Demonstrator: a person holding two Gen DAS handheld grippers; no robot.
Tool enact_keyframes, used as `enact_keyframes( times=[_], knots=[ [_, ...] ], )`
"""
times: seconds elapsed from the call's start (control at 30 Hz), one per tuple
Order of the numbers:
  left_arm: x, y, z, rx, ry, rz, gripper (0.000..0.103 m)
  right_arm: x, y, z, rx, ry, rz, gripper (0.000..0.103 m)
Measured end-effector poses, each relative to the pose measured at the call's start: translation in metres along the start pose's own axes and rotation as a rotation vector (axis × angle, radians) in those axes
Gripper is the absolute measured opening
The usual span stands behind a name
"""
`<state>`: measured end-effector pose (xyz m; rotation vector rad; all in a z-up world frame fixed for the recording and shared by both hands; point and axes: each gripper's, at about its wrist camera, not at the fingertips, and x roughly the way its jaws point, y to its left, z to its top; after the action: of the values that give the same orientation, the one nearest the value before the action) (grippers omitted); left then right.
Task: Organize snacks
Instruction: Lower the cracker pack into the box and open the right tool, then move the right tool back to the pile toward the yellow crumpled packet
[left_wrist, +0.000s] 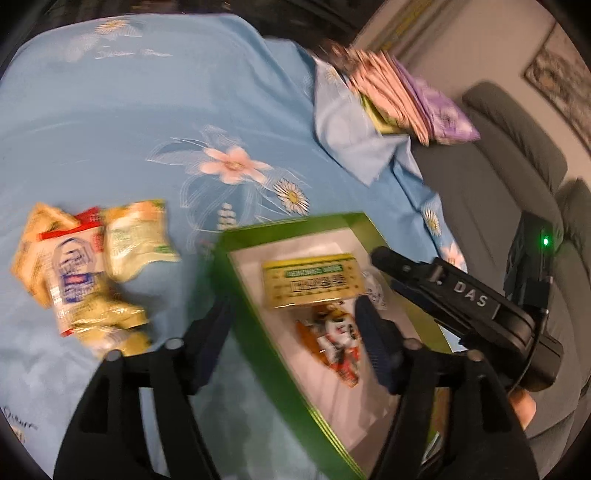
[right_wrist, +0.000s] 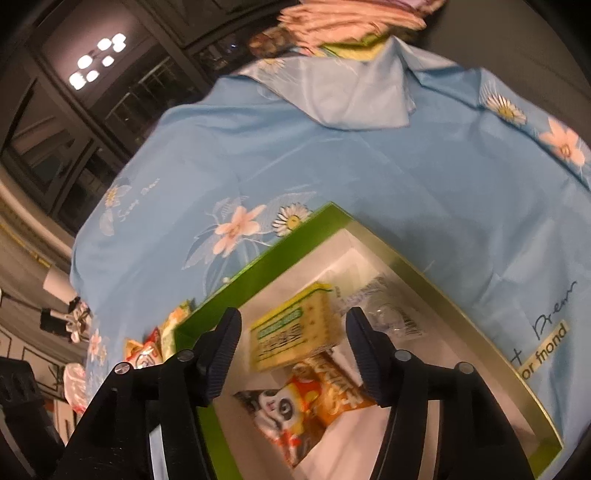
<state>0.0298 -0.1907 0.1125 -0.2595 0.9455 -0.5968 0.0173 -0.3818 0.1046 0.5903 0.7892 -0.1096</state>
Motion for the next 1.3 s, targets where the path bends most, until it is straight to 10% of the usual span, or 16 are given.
enact_keyframes(
  times=[0.47, 0.83, 1.3],
  knots=[
    [-0.119, 0.113, -0.019, -0.207, -0.122, 0.248, 0.098, -0.012, 0.104, -0.036, -0.250, -0.031, 0.164, 0.084],
    [-0.103, 0.184, -0.053, -0.317, -0.055, 0.401, 0.098, 0.085, 0.172, -0.095, -0.414, 0.234, 0.157, 0.084],
    [-0.100, 0.198, -0.055, -0.347, -0.001, 0.299, 0.098, 0.115, 0.163, -0.110, -0.291, 0.321, 0.203, 0.059]
  ],
)
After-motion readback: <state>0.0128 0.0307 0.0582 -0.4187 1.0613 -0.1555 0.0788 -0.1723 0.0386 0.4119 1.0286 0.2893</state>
